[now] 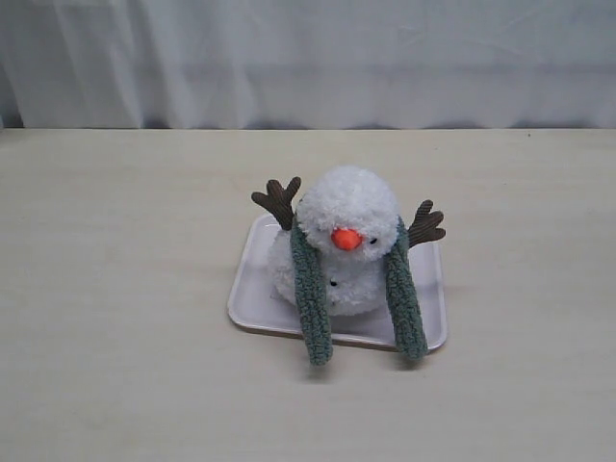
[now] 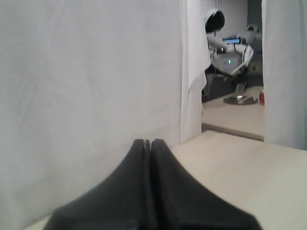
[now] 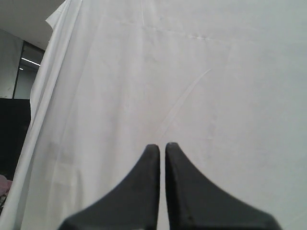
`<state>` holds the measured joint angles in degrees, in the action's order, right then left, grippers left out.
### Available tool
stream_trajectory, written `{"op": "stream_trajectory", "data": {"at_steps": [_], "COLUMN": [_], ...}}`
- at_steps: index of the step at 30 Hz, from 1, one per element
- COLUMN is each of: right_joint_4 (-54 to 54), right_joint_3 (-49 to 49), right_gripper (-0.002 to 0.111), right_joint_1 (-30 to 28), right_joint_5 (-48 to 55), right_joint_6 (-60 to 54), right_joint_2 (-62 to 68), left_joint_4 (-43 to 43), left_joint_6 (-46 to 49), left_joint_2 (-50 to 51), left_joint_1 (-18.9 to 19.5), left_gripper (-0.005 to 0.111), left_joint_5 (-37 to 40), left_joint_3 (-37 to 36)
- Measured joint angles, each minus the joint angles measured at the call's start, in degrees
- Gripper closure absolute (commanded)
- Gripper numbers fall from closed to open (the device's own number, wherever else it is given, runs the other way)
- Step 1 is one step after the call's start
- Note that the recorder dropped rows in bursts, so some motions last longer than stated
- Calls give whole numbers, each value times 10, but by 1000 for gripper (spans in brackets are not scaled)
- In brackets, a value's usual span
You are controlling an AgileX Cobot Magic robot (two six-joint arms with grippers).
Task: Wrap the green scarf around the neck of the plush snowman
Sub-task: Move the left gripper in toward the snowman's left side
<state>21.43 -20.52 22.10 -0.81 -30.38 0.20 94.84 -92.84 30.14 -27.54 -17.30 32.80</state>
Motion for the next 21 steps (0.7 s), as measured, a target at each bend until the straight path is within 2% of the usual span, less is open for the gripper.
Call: {"op": "stream_trajectory", "data": {"at_steps": [15,18,21], "right_joint_4": [1,1,1], "right_joint_3": [-6,-6,-6], "right_gripper": [104,104,104], "right_joint_1": [0,0,0], "right_joint_5": [-1,-1,-1], "right_joint_6": [13,14,14], "right_joint_2": [16,16,16], "left_joint_4": [23,8,-53], "left_joint_6": [8,34,116], "left_joint_2": [286,361,430], "left_joint_1": [0,0,0], "left_gripper": [107,107,107], "left_joint_5": [-24,-28,-29], "left_joint_3": [-1,-1,-1]}}
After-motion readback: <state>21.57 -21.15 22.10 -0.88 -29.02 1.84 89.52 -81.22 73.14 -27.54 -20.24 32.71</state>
